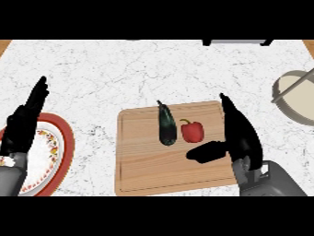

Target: Pick the bell pepper from the cutting board and place it in the tiered basket

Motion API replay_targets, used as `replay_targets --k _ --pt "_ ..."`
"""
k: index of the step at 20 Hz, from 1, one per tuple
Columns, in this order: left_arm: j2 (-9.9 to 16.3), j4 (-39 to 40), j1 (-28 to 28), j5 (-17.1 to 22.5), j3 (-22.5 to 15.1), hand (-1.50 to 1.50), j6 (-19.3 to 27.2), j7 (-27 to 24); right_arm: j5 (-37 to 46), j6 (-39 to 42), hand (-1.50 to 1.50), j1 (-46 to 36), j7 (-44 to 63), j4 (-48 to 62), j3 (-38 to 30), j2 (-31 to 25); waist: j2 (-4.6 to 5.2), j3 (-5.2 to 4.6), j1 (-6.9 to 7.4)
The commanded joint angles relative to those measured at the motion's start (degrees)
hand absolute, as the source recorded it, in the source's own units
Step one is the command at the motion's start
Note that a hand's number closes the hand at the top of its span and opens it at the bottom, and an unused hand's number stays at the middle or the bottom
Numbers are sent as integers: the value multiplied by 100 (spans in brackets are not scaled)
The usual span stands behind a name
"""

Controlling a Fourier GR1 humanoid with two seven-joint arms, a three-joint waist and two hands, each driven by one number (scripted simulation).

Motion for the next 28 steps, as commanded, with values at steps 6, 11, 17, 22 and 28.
replay_targets --k 6,11,17,22,28 --pt "-78 -38 -54 -163 84 0 34 212 832 473 -150 -159 1247 199 138 543 0 2 8" --pt "-167 30 115 -174 91 0 -97 -86 932 667 -150 -44 1053 368 -2 829 7 2 -1" --pt "-217 -296 219 -235 68 0 -108 17 1173 811 -150 -53 1047 697 -251 1340 5 3 21" --pt "-262 -237 149 -255 178 0 -113 74 1419 929 -150 -126 1096 933 -440 1684 6 2 6" --pt "-398 -104 10 -471 201 0 -144 158 1401 918 -150 234 183 1194 -818 1694 14 6 0"
